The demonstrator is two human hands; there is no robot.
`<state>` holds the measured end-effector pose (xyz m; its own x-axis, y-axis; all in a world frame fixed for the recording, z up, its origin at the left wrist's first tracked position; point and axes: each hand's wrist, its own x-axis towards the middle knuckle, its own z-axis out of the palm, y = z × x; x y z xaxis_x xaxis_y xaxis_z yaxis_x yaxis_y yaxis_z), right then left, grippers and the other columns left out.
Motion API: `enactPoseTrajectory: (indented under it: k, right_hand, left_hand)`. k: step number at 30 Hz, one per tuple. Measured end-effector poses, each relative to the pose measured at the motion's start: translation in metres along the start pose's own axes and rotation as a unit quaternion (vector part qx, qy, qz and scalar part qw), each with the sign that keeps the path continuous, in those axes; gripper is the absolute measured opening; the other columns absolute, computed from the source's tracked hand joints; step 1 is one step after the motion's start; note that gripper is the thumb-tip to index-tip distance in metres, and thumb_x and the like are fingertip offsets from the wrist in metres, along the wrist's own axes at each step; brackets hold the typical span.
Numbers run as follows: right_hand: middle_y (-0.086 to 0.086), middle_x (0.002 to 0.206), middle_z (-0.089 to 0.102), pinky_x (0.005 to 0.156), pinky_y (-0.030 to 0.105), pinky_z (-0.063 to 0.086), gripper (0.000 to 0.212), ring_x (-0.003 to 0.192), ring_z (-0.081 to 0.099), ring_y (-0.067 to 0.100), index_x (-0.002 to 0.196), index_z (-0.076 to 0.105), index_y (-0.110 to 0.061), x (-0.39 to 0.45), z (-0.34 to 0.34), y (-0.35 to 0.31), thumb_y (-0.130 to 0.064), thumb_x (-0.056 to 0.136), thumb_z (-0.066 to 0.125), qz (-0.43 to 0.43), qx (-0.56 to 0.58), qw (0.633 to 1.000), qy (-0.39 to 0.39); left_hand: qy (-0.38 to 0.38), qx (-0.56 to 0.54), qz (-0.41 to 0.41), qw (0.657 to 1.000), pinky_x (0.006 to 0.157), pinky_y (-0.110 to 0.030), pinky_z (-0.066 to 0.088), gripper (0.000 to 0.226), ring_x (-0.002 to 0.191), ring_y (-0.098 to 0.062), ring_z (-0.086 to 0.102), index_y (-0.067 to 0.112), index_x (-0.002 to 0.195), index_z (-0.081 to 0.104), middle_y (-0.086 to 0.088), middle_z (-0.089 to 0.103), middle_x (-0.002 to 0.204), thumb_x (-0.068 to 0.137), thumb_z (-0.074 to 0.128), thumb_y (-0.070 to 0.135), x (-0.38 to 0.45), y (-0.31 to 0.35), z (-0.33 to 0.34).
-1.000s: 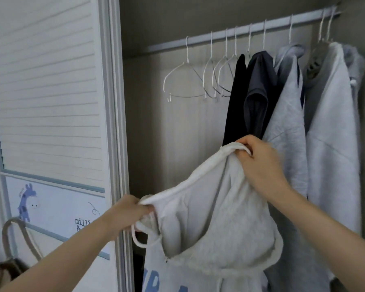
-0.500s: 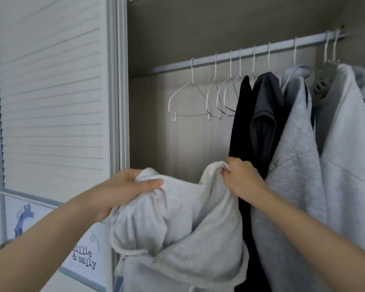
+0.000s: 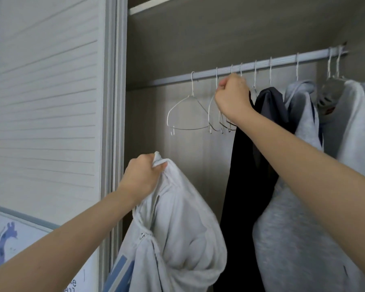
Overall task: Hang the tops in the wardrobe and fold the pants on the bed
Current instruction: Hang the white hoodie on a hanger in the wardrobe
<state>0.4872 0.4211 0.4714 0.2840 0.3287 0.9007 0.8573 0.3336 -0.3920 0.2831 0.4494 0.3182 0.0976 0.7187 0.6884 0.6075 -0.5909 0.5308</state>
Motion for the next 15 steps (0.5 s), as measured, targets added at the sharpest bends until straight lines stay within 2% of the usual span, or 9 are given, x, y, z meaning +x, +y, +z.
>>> enactPoseTrajectory:
  k: [3, 5, 6, 8, 11, 15]
  right_hand:
    - [0.022, 0.138, 0.035, 0.093, 0.037, 0.041, 0.047, 0.122, 0.043, 0.038, 0.135, 0.033, 0.003, 0.023, 0.013, 0.011, -0.013, 0.094, 0.046, 0.065, -0.049, 0.996, -0.026]
    - [0.022, 0.142, 0.033, 0.095, 0.039, 0.042, 0.059, 0.126, 0.042, 0.037, 0.139, 0.024, 0.003, 0.034, 0.02, 0.023, -0.02, 0.093, 0.052, 0.144, -0.045, 0.987, -0.057]
    - [0.021, 0.144, 0.032, 0.096, 0.039, 0.042, 0.063, 0.127, 0.042, 0.037, 0.141, 0.023, 0.004, 0.036, 0.02, 0.028, -0.022, 0.093, 0.052, 0.177, -0.053, 0.981, -0.066]
    - [0.021, 0.146, 0.032, 0.094, 0.038, 0.042, 0.057, 0.128, 0.042, 0.037, 0.143, 0.026, 0.005, 0.04, 0.019, 0.038, -0.019, 0.095, 0.043, 0.212, -0.055, 0.973, -0.075]
    - [0.022, 0.144, 0.039, 0.093, 0.035, 0.042, 0.045, 0.124, 0.046, 0.038, 0.142, 0.032, 0.006, 0.046, 0.017, 0.05, -0.007, 0.098, 0.033, 0.213, -0.02, 0.969, -0.122]
    - [0.016, 0.142, 0.047, 0.103, 0.039, 0.035, 0.058, 0.123, 0.046, 0.033, 0.146, 0.031, -0.007, 0.048, 0.023, 0.057, -0.043, 0.101, 0.024, 0.259, 0.114, 0.951, -0.129]
  left_hand:
    - [-0.004, -0.009, 0.002, 1.0, 0.047, -0.016, 0.032, 0.031, 0.055, -0.011, 0.05, 0.014, 0.074, 0.057, 0.001, 0.056, 0.065, 0.099, 0.053, 0.031, 0.008, 0.003, 0.003]
    - [-0.014, -0.033, -0.006, 0.999, 0.049, -0.013, 0.035, 0.029, 0.059, -0.012, 0.054, 0.013, 0.074, 0.059, -0.001, 0.06, 0.068, 0.098, 0.054, 0.028, 0.011, 0.002, 0.006]
    - [-0.019, -0.056, -0.018, 0.998, 0.054, -0.017, 0.04, 0.028, 0.064, -0.015, 0.058, 0.011, 0.075, 0.061, -0.005, 0.063, 0.071, 0.098, 0.056, 0.027, 0.012, 0.001, 0.007]
    - [-0.03, -0.13, -0.057, 0.989, 0.065, -0.03, 0.048, 0.025, 0.073, -0.023, 0.063, 0.007, 0.081, 0.066, -0.012, 0.068, 0.08, 0.096, 0.059, 0.025, 0.014, -0.004, 0.008]
    - [-0.055, -0.232, -0.116, 0.964, 0.073, -0.033, 0.054, 0.02, 0.083, -0.024, 0.069, 0.003, 0.095, 0.07, -0.015, 0.073, 0.091, 0.095, 0.061, 0.022, 0.013, -0.005, 0.008]
    - [-0.083, -0.283, -0.174, 0.939, 0.076, -0.034, 0.057, 0.016, 0.086, -0.023, 0.071, 0.011, 0.098, 0.07, -0.008, 0.075, 0.092, 0.095, 0.062, 0.024, 0.009, -0.007, 0.011]
